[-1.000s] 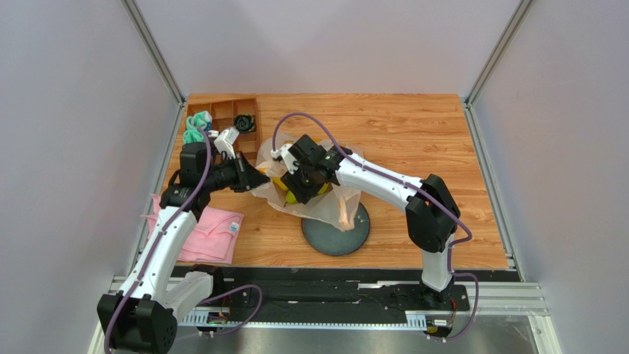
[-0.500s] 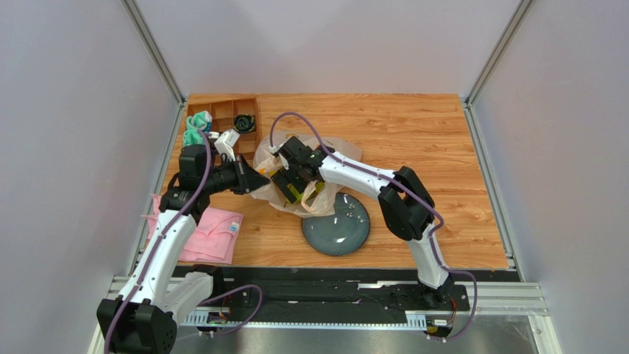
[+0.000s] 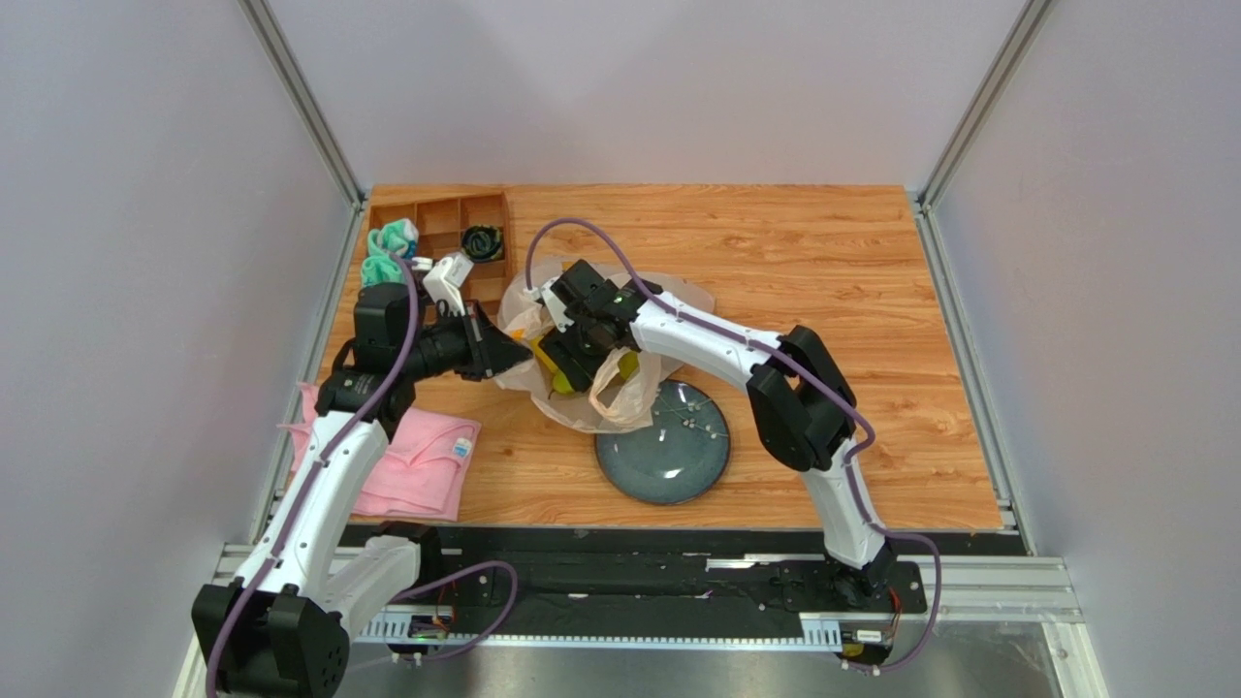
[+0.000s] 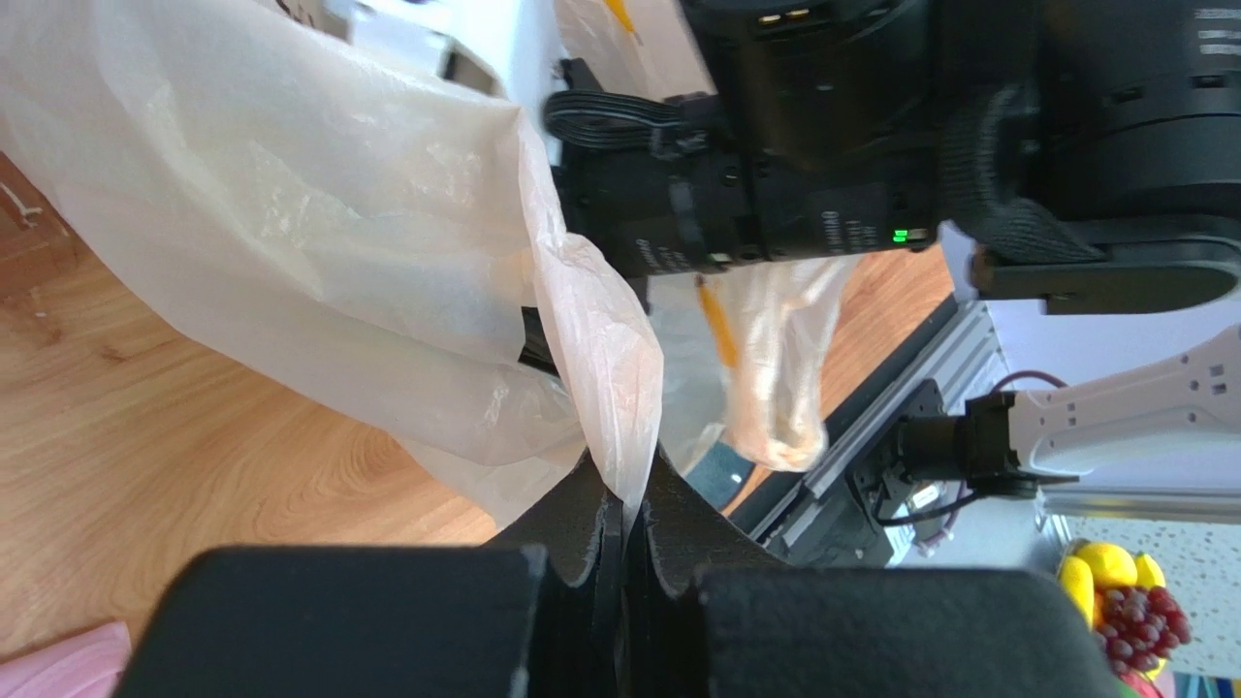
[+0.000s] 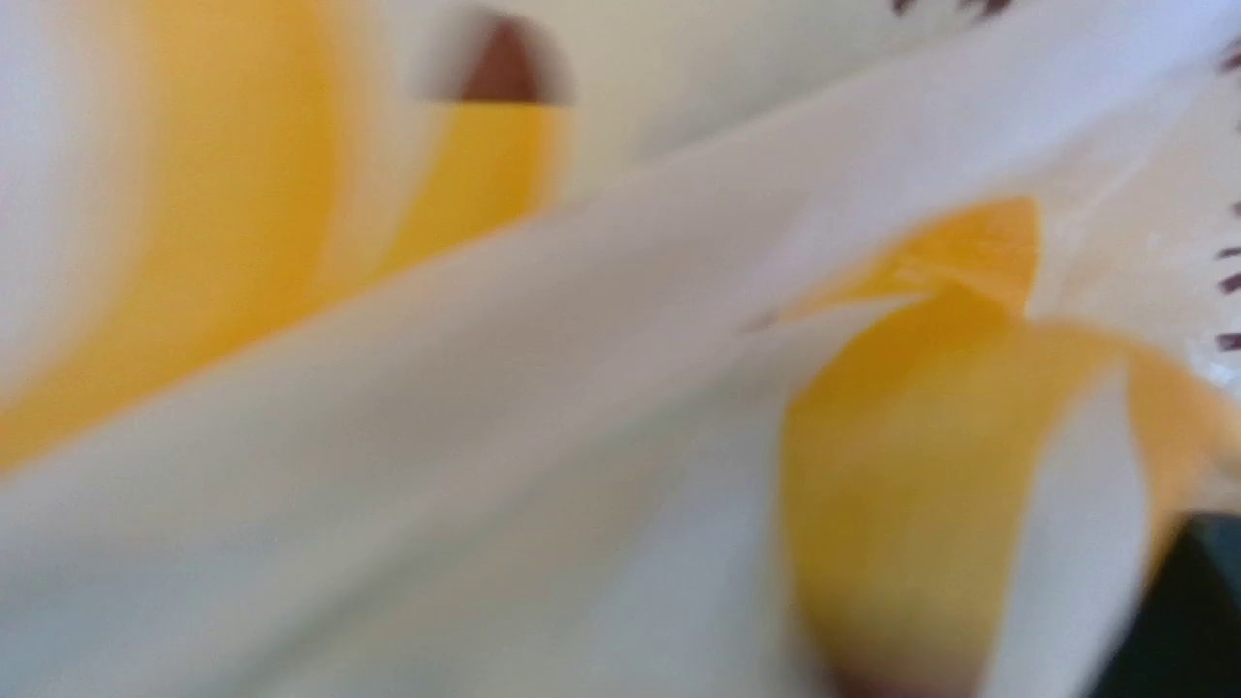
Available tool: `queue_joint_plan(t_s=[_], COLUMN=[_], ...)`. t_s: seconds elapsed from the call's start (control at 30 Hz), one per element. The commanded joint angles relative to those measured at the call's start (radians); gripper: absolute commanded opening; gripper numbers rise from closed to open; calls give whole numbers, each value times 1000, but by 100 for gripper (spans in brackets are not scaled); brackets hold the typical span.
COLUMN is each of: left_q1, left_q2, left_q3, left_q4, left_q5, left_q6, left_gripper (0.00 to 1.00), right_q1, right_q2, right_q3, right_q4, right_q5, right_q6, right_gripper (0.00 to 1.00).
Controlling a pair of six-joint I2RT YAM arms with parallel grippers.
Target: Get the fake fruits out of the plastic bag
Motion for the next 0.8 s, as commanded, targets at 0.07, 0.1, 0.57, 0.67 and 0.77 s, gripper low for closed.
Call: queue_joint_plan(t_s=[0.07,0.1,0.57,0.67,0.77], left_q1=[13,13,13,13,13], left_q2=[11,20,115,110,104], left_q3=[17,23,84,81,70], left_q4=[88,93,113,114,108], left_q5=[-27,-27,-38,-42,-44], left_q6=[7,9,-11,-11,-17], left_gripper=[3,3,3,3,3], right_q1=[-34,-40,-268,-423,-546], right_q2=[-226,-255,-808,-881,-879], right_q3=[54,48,-247,-354,-455], right_q4=[-54,-60,-181,-207,-265], right_q5=[-193,-218,-277,-183,-166], right_q6=[-116,-127,-255,-200,-85], right_gripper=[35,35,32,32,33])
